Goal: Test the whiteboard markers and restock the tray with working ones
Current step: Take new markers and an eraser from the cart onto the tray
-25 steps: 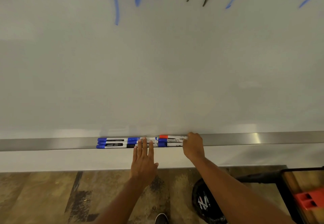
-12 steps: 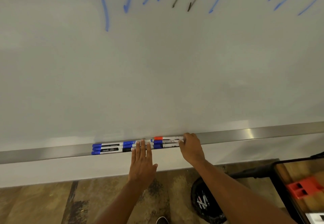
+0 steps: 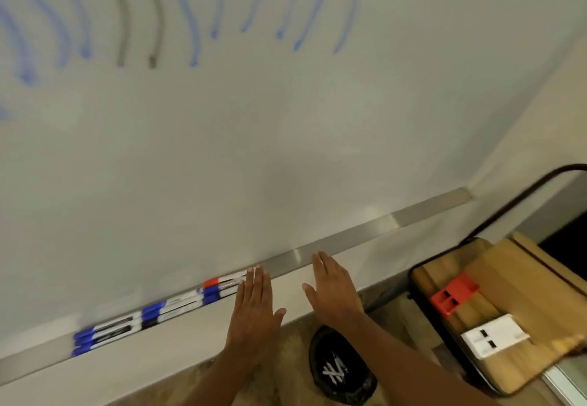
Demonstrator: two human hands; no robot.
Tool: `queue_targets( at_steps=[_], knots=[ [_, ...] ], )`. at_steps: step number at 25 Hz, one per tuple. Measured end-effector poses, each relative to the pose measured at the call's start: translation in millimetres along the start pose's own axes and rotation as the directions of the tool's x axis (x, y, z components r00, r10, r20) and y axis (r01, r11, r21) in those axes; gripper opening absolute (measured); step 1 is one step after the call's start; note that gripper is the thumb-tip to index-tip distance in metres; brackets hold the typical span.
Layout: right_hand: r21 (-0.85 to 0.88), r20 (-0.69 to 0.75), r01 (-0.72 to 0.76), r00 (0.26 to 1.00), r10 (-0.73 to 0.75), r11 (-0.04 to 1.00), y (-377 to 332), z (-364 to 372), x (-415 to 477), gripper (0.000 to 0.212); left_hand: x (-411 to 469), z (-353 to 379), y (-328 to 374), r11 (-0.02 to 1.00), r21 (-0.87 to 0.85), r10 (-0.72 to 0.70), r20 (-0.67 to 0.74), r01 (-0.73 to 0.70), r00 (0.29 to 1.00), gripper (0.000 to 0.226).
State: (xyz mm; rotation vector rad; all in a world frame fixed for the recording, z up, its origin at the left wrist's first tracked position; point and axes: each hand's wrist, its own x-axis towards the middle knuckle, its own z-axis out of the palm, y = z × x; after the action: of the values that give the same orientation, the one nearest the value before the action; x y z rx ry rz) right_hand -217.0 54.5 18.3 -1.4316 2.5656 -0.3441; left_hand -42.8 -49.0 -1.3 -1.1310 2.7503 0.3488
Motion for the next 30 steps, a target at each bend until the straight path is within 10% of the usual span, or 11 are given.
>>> queue_targets(
  at_steps=[13,18,30],
  knots=[
    [0.07,-0.36,-0.459,0.817,0.452,0.886,270.5,-130.2,-98.4,0.069,72.9,-3.1,305.4,0.822,-0.107,0.558,-0.046,-0.559,0.829,0.087],
    [-0.071,-0.298,-0.572,0.794,0.53,0.817,349.4,-149.1,-131.4,0.049,87.6,6.5,410.2,0.725,-0.065,0.689,0.031,-0.686,0.725,0.089],
    [-0.182,-0.08,-0.549,0.835,0.545,0.816,426.9,-126.7,-153.2,0.078,113.2,28.3,488.6,0.648,0.13,0.679,0.347,-0.75,0.647,0.092]
  ],
)
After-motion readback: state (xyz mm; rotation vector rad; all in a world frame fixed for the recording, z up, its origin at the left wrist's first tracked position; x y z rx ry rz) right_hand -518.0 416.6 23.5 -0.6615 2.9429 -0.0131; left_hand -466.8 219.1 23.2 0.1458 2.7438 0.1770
